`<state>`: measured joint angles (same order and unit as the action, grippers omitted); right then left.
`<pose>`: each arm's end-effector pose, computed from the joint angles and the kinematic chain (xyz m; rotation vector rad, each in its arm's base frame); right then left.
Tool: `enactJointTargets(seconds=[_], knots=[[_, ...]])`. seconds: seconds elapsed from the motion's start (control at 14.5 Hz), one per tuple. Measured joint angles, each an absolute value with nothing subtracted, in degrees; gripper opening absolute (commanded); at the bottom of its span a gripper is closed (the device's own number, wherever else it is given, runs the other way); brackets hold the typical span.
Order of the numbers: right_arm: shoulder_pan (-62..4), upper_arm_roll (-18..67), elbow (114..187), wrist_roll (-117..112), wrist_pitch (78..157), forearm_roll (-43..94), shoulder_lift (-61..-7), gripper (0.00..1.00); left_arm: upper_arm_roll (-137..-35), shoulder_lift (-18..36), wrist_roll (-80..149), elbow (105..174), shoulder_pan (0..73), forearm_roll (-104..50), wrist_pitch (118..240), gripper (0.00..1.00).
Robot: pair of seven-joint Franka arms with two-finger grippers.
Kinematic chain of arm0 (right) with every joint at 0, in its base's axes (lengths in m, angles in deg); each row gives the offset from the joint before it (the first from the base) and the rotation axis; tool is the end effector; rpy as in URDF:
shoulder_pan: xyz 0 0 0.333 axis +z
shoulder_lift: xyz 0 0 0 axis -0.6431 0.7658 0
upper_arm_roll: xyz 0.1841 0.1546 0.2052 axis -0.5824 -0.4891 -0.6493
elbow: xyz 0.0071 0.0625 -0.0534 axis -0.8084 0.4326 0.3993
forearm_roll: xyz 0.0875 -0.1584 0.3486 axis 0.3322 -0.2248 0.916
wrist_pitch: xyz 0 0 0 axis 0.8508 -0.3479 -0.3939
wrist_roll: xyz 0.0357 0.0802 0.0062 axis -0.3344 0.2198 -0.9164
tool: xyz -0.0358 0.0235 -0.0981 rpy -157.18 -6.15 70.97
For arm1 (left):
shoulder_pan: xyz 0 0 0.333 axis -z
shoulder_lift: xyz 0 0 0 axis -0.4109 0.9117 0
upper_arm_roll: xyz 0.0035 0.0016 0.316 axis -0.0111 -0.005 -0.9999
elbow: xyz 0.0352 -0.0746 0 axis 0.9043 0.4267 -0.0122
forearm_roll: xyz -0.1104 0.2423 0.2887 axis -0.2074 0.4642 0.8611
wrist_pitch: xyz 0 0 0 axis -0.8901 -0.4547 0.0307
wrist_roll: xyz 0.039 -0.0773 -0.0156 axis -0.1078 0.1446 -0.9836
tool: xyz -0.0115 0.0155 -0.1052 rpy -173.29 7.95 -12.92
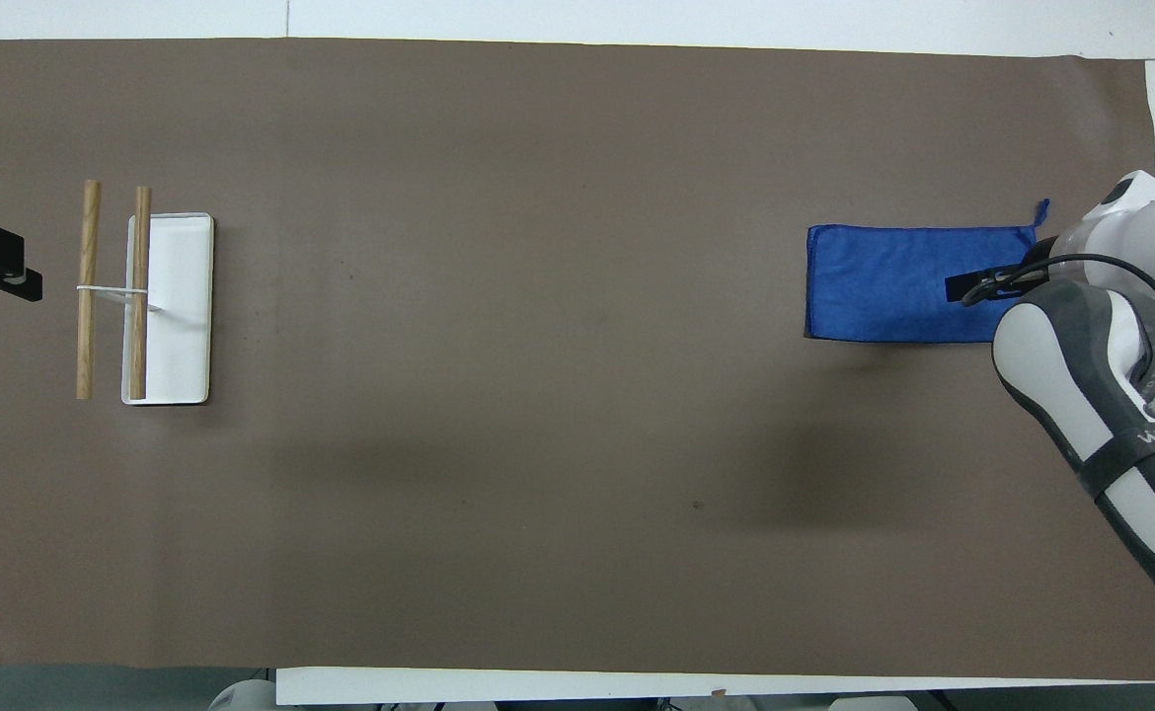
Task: Right arm passes towel to left arm to hang
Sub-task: 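Lower the right gripper onto the blue towel and grasp its edge, then lift the blue towel with the right gripper toward the table center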
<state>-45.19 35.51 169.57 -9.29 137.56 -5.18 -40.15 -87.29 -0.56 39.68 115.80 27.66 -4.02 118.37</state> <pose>0.5657 -0.0892 0.3402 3.1069 0.1503 0.1471 0.5296 -0.0514 0.6443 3.1162 0.1261 -0.2165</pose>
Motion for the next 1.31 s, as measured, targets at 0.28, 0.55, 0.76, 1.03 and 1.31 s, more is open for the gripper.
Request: enactJointTargets(seconds=[0.28, 0.55, 0.76, 1.03, 1.31], knots=[[-46.9, 35.5, 170.7, -12.0, 143.4, -5.2, -36.8, 0.99, -87.3, -0.6, 39.7, 115.8, 27.7, -4.0, 118.4, 1.0], [-47.2, 35.3, 170.8, -12.1, 145.9, -3.7, -34.3, 0.96, -87.3, -0.6, 39.7, 115.8, 27.7, -4.0, 118.4, 1.0], [-47.2, 35.2, 170.8, -12.1, 145.9, -3.2, -34.0, 0.88, -87.3, -0.6, 39.7, 115.8, 27.7, -4.0, 118.4, 1.0], [-47.5, 35.1, 171.1, -12.8, 145.9, -3.0, -34.0, 0.67, -87.3, -0.6, 39.7, 115.8, 27.7, -4.0, 118.4, 1.0], [-47.8, 34.8, 171.2, -16.0, 145.9, -2.3, -34.4, 0.0, -87.3, -0.6, 39.7, 115.8, 27.7, -4.0, 118.4, 1.0]])
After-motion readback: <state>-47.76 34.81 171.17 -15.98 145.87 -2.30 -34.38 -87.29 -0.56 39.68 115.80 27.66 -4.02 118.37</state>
